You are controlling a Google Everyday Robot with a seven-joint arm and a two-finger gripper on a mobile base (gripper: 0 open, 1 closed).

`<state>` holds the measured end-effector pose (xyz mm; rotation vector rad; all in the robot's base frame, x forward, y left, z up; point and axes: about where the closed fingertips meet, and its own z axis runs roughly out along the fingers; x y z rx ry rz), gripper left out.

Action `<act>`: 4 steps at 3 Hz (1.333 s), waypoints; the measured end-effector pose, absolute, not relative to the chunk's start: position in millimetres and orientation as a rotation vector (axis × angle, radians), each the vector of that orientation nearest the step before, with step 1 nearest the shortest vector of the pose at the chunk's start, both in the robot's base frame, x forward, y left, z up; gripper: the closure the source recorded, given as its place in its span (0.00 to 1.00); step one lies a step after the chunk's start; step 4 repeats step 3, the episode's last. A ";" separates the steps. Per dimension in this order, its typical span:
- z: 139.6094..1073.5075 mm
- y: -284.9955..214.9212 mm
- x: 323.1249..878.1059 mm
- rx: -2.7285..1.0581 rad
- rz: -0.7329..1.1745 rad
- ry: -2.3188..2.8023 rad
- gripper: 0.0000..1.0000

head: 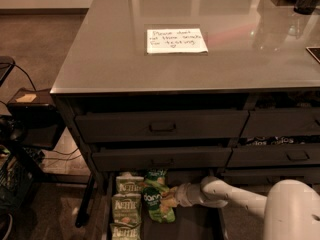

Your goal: Pick green rice chip bag from bottom drawer and place on counter

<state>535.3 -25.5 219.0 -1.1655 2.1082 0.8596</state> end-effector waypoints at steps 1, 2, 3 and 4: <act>235.3 -38.4 532.1 -1.160 0.821 2.103 1.00; 259.9 -55.4 533.4 -1.178 0.782 2.086 1.00; 295.1 -77.2 538.4 -1.212 0.729 2.064 1.00; 295.1 -77.2 538.4 -1.212 0.729 2.064 1.00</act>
Offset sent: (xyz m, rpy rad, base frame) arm 0.0041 -0.0581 0.0779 -0.0583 -0.1089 -0.0145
